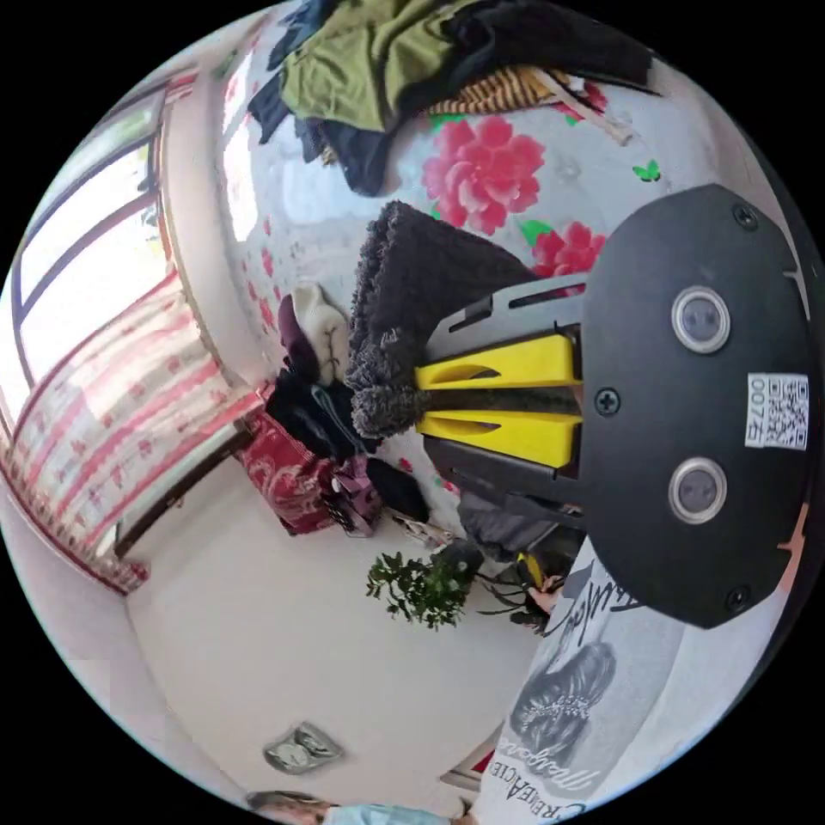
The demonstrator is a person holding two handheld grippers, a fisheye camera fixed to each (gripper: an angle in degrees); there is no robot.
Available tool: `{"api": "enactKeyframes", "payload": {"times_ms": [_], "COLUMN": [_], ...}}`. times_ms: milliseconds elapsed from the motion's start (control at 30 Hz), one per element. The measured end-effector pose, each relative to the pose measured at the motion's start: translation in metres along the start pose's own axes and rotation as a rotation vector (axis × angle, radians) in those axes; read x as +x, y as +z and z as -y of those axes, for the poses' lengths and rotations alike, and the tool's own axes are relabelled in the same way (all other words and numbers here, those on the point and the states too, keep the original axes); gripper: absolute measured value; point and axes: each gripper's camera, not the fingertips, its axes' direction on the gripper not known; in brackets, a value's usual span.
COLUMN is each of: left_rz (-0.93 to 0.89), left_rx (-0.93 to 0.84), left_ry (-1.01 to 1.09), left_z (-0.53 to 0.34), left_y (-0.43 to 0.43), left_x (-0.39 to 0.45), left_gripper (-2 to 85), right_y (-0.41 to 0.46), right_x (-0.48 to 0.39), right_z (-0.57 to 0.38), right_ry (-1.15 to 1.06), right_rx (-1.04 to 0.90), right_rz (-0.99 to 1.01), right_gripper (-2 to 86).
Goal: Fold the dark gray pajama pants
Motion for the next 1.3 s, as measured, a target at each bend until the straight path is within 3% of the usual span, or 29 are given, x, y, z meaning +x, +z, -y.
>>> {"api": "enactKeyframes", "payload": {"times_ms": [100,300,500,667,833,1000,1167,1300], "left_rz": [-0.064,-0.11,-0.133,-0.141,-0.167,-0.183,-0.128,-0.198], "left_rx": [0.018,-0.004,-0.062,-0.042,-0.002,-0.029,-0.047,-0.082], "left_ry": [-0.057,-0.112,-0.039,0.041,0.015,0.034,0.033,0.013], "left_z": [0.017,0.051,0.075,0.085,0.084,0.089,0.101,0.104], "left_y": [-0.001,0.008,0.013,-0.007,-0.018,0.003,0.026,0.038], "left_x": [-0.013,-0.032,-0.04,-0.051,-0.072,-0.073,-0.06,-0.06], "left_gripper": [10.9,11.9,6.7,6.8,11.7,13.5,14.0,8.7], "right_y": [0.109,0.335,0.36,0.418,0.425,0.404,0.432,0.411], "right_x": [-0.107,-0.182,-0.191,-0.176,-0.163,-0.151,-0.135,-0.123], "right_z": [-0.009,-0.105,-0.125,-0.175,-0.174,-0.158,-0.167,-0.162], "right_ry": [-0.309,-0.363,-0.401,-0.345,-0.268,-0.212,-0.218,-0.266], "right_rx": [-0.177,-0.797,-0.744,-0.874,-0.831,-0.632,-0.776,-0.725], "right_rz": [0.053,0.222,0.15,0.089,0.105,0.103,0.144,0.111], "right_gripper": [5.3,6.1,7.3,8.2,7.6,6.4,6.5,7.2]}}
